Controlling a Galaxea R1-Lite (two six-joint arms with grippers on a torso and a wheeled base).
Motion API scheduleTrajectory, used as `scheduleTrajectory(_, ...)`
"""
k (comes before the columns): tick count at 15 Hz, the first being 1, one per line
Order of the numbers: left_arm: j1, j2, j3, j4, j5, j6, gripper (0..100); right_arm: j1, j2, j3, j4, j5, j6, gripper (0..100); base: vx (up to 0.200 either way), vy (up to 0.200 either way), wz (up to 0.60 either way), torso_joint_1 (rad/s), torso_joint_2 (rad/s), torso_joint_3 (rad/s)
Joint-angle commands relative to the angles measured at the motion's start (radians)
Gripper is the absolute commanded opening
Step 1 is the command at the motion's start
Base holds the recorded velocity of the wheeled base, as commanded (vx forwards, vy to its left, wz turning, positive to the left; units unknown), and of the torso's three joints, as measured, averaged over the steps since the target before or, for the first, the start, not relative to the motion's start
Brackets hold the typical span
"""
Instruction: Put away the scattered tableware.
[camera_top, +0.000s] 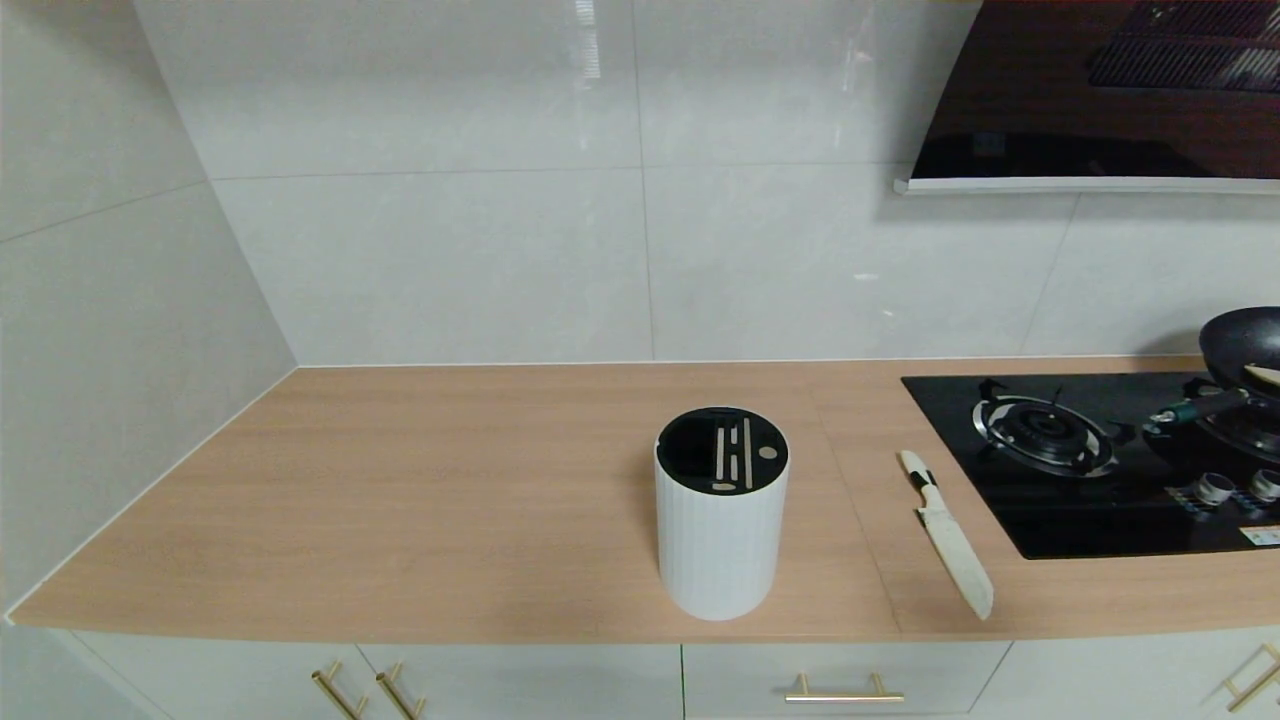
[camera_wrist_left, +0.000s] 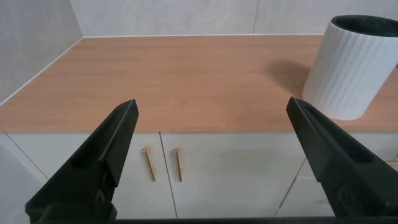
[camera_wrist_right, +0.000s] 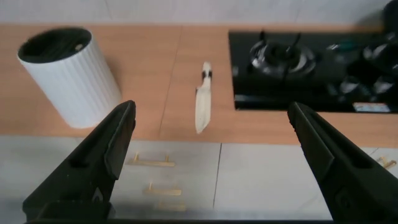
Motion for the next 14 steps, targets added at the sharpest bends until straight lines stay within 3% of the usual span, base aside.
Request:
scheduleTrajectory(1,0.000,0.000,0.000,0.000,0.000,0.000,100,0.020,0.485,-0.250,-0.006,0.013,0.000,100,0.000,0.000,0.00,0.000,0.00,0.000)
scheduleTrajectory(3,0.000,0.000,0.000,0.000,0.000,0.000,100,0.038,0.665,-0.343,-0.021,0.013,-0.002,100,0.000,0.000,0.00,0.000,0.00,0.000)
scheduleTrajectory(6,0.000,0.000,0.000,0.000,0.000,0.000,100,0.057,0.809,-0.369,-0.032,0.019,-0.009,100,0.000,0.000,0.00,0.000,0.00,0.000)
scheduleTrajectory(14,0.000,0.000,0.000,0.001,0.001,-0.002,100,0.077,1.260,-0.352,-0.386,-0.017,-0.013,100,0.000,0.000,0.00,0.000,0.00,0.000)
